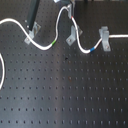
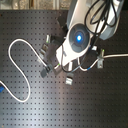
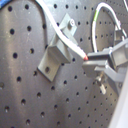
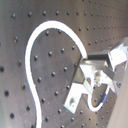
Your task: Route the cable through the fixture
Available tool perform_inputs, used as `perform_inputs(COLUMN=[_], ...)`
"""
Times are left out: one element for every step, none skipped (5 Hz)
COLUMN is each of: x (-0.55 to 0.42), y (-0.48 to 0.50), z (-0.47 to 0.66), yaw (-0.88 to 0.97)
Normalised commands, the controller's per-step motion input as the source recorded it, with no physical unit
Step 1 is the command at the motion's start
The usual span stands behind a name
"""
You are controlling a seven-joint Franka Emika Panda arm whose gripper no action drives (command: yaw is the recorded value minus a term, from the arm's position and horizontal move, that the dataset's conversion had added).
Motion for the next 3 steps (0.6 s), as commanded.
perform_inputs(x=[-0.049,-0.130,-0.163], y=[0.086,0.164,0.223], z=[0.32,0.30,0.26], yaw=[0.53,0.56,0.52])
